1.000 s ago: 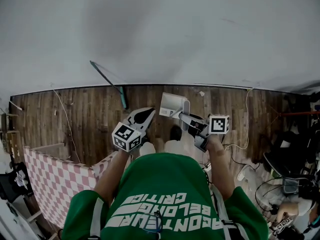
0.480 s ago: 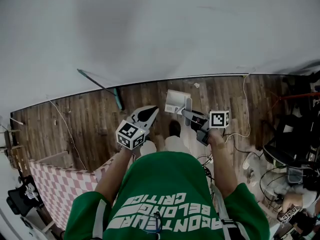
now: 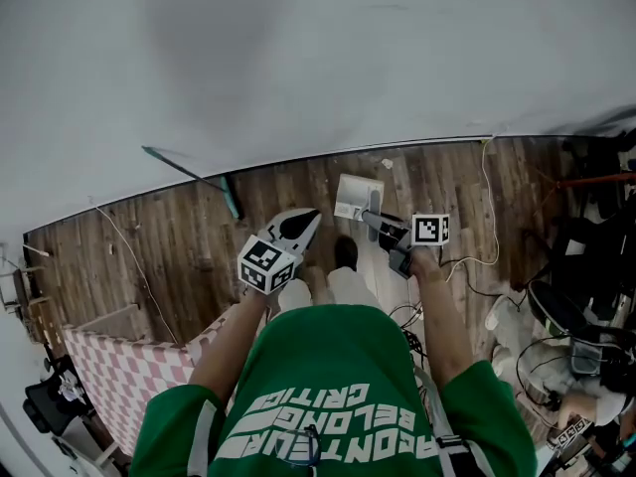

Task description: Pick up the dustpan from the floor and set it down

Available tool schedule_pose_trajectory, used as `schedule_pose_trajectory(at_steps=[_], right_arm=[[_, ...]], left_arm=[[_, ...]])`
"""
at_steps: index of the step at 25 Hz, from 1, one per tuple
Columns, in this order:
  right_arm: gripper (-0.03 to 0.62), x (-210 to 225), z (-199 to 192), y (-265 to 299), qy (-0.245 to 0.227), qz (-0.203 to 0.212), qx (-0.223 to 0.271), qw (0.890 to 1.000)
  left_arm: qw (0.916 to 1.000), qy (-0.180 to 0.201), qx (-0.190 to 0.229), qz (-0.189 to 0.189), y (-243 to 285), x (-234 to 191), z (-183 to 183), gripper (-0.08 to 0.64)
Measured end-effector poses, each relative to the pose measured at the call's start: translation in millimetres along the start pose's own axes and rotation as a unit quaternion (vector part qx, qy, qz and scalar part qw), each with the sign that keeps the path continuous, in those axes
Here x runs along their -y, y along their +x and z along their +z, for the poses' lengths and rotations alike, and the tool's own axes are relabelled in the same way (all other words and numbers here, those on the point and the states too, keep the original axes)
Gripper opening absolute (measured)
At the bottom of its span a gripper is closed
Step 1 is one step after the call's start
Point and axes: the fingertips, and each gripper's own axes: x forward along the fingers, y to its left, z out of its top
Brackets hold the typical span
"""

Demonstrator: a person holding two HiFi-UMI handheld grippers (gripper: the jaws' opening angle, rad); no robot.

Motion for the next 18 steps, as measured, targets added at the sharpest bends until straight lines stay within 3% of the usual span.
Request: schedule_pose_trajectory(at_steps=[18], right_arm=[[0.109, 83, 18, 14, 0.024, -0.018, 0.03, 0.999]], left_arm=[[0.9993, -0.017, -0.025, 0.02, 27, -4, -10, 0.003]])
